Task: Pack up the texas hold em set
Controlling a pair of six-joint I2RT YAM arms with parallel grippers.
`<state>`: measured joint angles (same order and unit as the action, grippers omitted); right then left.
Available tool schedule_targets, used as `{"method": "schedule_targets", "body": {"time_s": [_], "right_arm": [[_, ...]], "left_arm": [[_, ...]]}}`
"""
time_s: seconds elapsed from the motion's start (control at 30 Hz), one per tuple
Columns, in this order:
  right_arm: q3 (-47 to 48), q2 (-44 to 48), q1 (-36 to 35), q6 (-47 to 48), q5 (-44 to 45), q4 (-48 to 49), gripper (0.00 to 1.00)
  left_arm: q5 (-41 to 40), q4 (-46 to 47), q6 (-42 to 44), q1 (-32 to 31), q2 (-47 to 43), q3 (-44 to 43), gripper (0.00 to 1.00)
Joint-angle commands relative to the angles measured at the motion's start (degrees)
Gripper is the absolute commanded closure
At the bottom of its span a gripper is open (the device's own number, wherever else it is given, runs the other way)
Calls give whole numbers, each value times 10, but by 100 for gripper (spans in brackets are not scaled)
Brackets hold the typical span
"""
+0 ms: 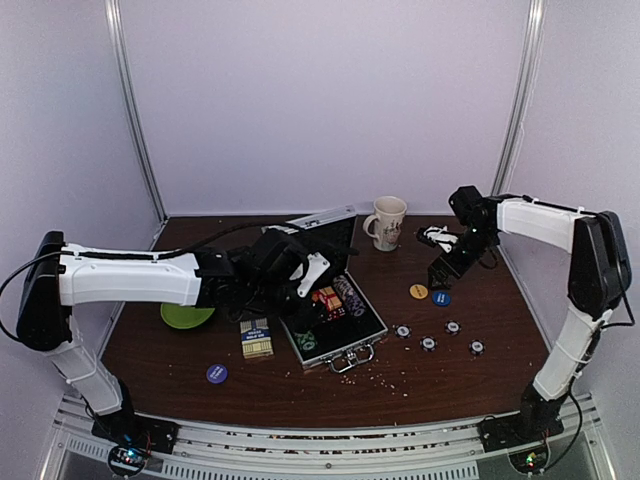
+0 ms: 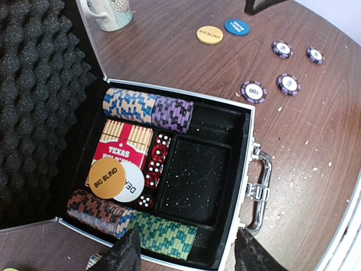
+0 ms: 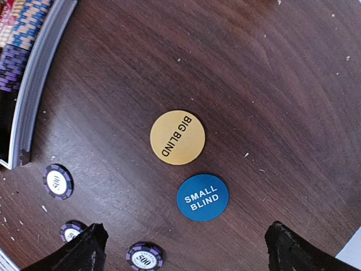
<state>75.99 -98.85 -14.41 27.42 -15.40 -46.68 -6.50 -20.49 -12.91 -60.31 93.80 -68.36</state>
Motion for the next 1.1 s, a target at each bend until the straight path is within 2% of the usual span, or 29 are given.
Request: {"method": "schedule_targets", "body": {"time_s": [0.0,0.13,0.37,0.73,1.07], "right_arm": [[63,-60,-5,-25,24,-70,0],[93,-105,-15,-29,33,-75,3],[153,-176,-43,-28,59,-98,18],[215,-235,-60,-44,94,-109,15],[287,-283,-62,-42,97,-187,17]], "left_arm": [[-1,41,-38,-4,-1,3,41],[-3,47,-47,-4,-7,19,41],[-5,47,-57,-5,-5,28,41],[-3,41,-62,-6,2,30,41],[-6,40,-61,-6,3,30,41]]}}
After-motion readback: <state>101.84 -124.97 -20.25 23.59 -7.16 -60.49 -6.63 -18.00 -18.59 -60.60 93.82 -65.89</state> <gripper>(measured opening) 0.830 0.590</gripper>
